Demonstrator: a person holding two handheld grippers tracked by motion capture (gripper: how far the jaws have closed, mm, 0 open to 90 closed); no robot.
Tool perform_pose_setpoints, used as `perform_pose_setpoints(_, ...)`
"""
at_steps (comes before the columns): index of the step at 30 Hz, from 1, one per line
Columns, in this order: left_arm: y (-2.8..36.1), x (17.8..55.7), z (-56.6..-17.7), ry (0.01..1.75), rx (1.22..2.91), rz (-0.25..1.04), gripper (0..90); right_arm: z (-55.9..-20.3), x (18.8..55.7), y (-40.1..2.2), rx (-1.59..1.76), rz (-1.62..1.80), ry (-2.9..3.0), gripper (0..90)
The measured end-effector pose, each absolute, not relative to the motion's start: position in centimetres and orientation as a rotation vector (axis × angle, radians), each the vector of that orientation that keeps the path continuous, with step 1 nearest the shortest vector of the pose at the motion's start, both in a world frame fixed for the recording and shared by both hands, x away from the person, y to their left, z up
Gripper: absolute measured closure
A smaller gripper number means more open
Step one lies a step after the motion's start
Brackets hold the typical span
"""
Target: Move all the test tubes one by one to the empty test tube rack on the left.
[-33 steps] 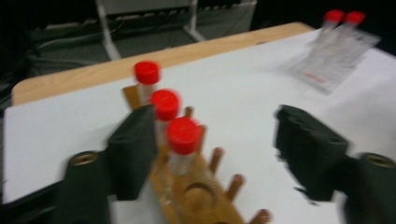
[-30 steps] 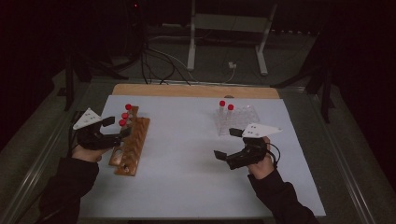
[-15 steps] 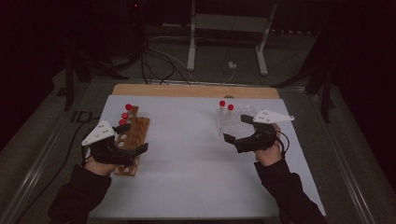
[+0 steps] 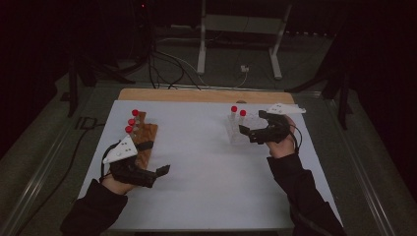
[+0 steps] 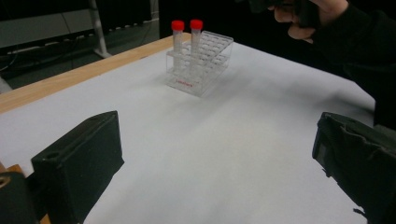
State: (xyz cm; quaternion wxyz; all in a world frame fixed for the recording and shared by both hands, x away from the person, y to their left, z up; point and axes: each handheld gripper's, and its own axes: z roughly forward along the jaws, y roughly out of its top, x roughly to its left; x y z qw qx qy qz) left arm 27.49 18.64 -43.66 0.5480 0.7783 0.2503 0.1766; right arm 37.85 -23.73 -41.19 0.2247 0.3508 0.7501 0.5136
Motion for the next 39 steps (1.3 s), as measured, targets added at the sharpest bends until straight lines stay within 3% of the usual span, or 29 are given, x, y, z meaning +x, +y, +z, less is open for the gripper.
perform_pose_setpoints(24,17.0,27.1,-44.6,0.536,1.898,0.376,2.4,-44.8,43.0,-23.9,1.101,1.297,2.093,0.1)
perform_pose_setpoints(33,17.1,27.2,-44.7,0.536,1.904,0.367,2.5,-45.8,44.0,-23.0,1.142,1.237,2.096,17.9)
perform_pose_setpoints(39,17.0,27.2,-44.9,0.536,1.909,0.363,2.5,-46.6,44.4,-22.8,1.161,1.230,2.107,42.9)
